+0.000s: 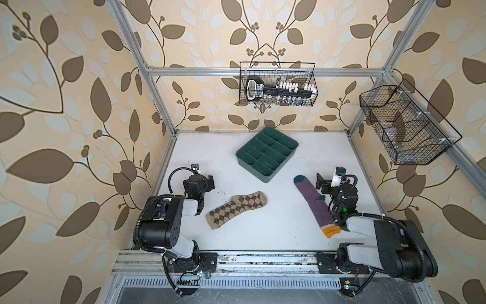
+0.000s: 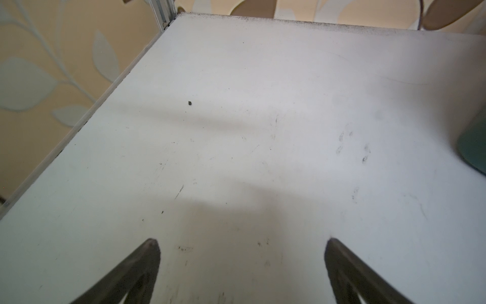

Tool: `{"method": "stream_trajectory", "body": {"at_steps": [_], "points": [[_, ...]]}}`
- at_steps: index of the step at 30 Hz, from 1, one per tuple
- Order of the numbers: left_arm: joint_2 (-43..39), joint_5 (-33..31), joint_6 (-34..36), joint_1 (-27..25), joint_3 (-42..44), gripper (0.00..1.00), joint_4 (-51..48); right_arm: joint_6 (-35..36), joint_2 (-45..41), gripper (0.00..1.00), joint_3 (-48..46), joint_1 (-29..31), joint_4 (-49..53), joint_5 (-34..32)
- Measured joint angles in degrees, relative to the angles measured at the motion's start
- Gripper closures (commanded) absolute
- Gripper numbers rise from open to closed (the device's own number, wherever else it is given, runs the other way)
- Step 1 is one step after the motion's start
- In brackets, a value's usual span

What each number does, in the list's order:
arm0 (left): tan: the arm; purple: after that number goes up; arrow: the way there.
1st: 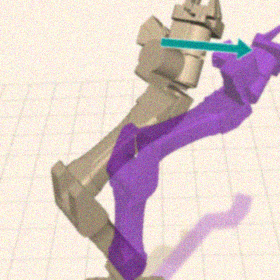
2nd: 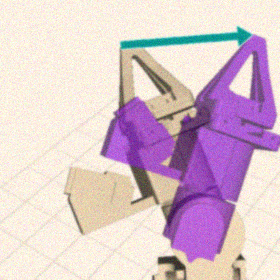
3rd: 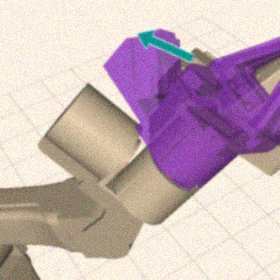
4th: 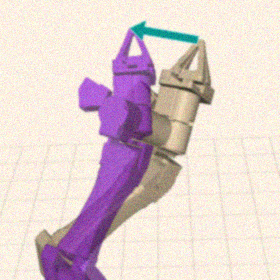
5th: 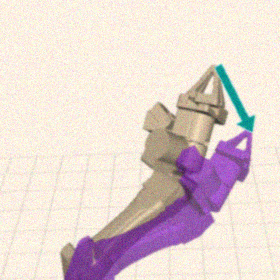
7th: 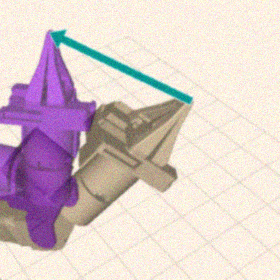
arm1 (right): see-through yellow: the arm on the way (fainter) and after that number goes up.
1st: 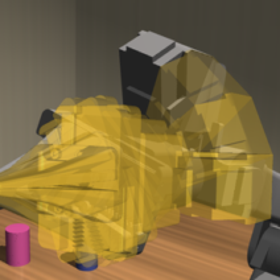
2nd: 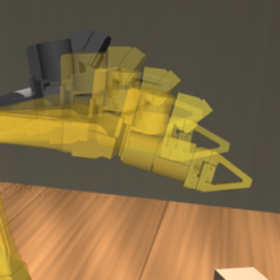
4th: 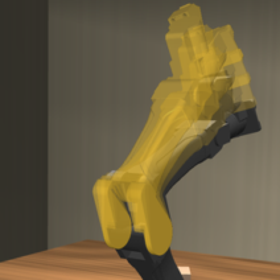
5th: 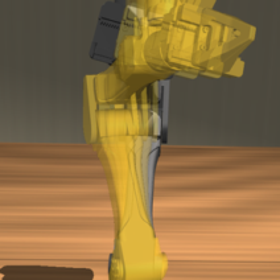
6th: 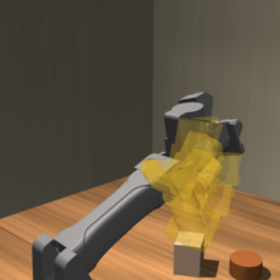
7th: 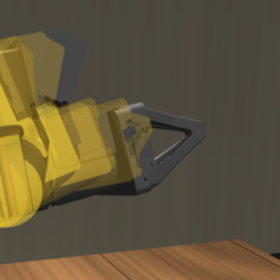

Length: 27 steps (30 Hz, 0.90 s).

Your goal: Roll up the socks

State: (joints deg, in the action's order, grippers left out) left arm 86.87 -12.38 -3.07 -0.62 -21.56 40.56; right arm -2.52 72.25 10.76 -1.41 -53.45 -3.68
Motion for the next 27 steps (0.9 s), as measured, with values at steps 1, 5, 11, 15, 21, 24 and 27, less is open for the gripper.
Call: {"method": "stream_trajectory", "body": {"at_steps": [1, 5, 11, 15, 21, 24, 27], "points": [[-0.02, 0.00, 0.00, 0.00, 0.00, 0.01, 0.00, -0.07, -2.03, 0.00, 0.00, -0.15, 1.38, 0.00], [-4.96, 0.48, 0.20, 0.00, -1.75, 0.01, -8.22, -0.28, -10.71, 0.00, 1.95, -0.22, 7.96, 0.81], [-22.43, 2.75, -4.87, 0.00, -18.10, 0.01, -30.03, -11.30, -14.43, 0.00, 17.20, -0.66, 27.15, 0.17], [-31.01, 5.11, -15.54, 0.00, -29.14, 0.01, -37.86, -21.07, -15.65, 0.00, 25.66, -5.88, 36.37, 4.61], [-41.33, 19.06, -27.34, 0.35, -22.45, 0.01, -36.89, -29.94, -16.83, 0.00, 24.72, -10.16, 39.34, 17.03], [-43.47, 22.38, -36.22, 0.33, -15.32, 0.01, -36.17, -34.40, -18.12, 0.00, 23.74, -13.20, 40.85, 19.71], [-42.60, 24.33, -42.82, 0.35, -12.61, 0.01, -36.59, -38.49, -19.41, 0.01, 21.88, -15.63, 40.68, 21.62]]}}
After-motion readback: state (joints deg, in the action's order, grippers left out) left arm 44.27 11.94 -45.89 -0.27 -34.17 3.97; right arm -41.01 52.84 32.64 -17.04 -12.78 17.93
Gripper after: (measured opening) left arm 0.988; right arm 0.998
